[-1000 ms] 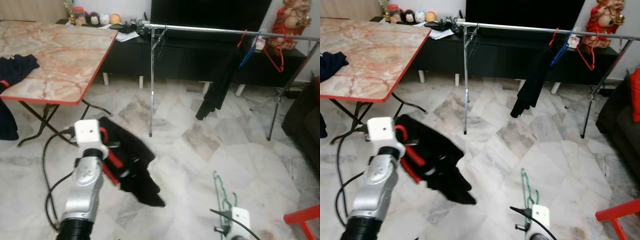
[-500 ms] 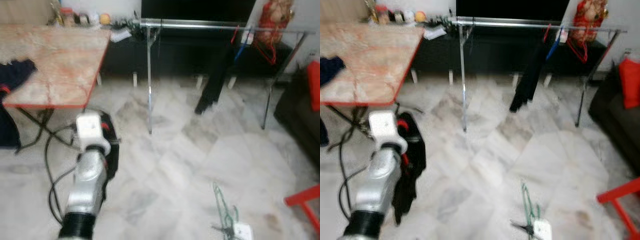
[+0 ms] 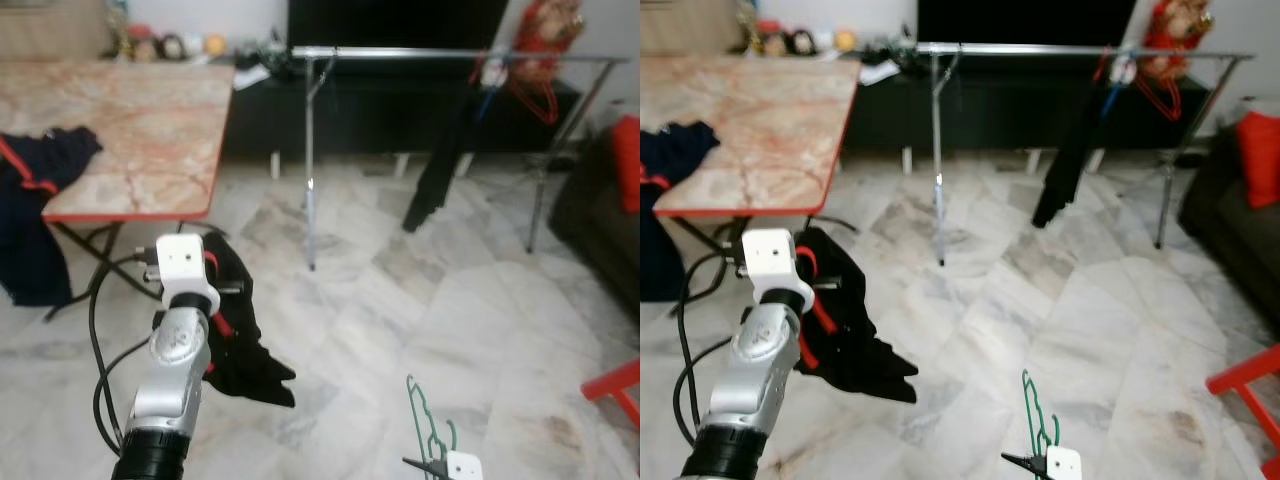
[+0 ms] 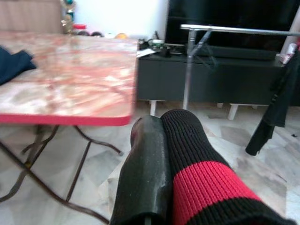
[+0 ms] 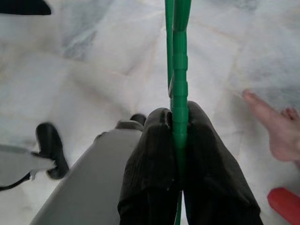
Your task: Hang hanger
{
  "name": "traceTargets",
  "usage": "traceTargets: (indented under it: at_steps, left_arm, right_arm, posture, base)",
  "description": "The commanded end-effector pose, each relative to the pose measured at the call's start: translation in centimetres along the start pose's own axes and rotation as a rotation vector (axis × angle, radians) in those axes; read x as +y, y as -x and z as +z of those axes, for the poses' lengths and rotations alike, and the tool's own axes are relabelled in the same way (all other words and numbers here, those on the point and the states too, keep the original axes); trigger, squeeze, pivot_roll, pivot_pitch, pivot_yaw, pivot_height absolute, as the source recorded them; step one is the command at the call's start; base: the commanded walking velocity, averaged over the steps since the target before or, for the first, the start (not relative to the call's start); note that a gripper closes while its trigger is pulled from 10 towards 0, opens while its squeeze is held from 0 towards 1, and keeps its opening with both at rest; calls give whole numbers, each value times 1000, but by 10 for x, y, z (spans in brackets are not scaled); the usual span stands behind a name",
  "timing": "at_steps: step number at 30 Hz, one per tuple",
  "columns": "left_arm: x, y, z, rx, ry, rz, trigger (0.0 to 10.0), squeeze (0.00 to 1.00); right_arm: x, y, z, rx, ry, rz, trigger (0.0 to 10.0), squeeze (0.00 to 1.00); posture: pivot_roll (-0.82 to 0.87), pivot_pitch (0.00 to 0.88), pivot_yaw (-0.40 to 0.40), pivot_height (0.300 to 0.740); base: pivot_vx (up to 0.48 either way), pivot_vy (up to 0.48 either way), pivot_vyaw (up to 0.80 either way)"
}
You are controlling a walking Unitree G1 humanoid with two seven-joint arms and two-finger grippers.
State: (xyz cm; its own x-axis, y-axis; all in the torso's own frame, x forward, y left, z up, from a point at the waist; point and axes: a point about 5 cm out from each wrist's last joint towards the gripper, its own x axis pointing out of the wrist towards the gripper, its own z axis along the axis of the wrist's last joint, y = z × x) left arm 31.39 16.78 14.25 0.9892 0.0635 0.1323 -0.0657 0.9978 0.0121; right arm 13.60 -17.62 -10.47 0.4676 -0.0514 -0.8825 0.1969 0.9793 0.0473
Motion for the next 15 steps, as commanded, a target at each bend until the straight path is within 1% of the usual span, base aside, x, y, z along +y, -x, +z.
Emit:
traceTargets:
  at_steps: [1,4,7,8,9,12,14,15]
  left_arm:
    - [4,-2,10,-34,-18,9,10000,0]
    - [4,-2,10,-33,-18,9,10000,0]
    - [4,-1,10,-33,-20,12,10000,0]
    - [5,-1,10,-33,-21,14,10000,0]
    - [5,-1,10,-31,-22,16,10000,0]
    - [7,-1,10,-30,-24,19,10000,0]
    - [7,0,10,-30,-25,19,10000,0]
    - [8,0,11,-30,-26,21,10000,0]
  right_arm:
    - [8,-2,12,-33,15,19,10000,0]
    - [6,-3,19,-42,6,14,10000,0]
    - [-2,-3,26,-54,13,12,10000,0]
    - [-7,-3,28,-57,9,7,10000,0]
    - [-12,-3,29,-58,13,4,10000,0]
    - [-18,-2,31,-58,20,2,10000,0]
    - [-19,-2,31,-59,21,1,10000,0]
    - [-22,-2,32,-59,21,1,10000,0]
  posture:
    - [23,0,-74,740]
    - [22,0,-74,740]
    - [20,0,-76,740]
    - [21,0,-78,740]
    - [22,0,-78,740]
    - [25,0,-80,740]
    - [25,0,-80,740]
    - [25,0,-80,740]
  base:
    - [0,326,0]
    - [0,324,0]
    - [0,0,0]
    - [0,0,0]
    - [0,319,0]
    - [0,360,0]
    - [0,315,0]
    - [0,0,0]
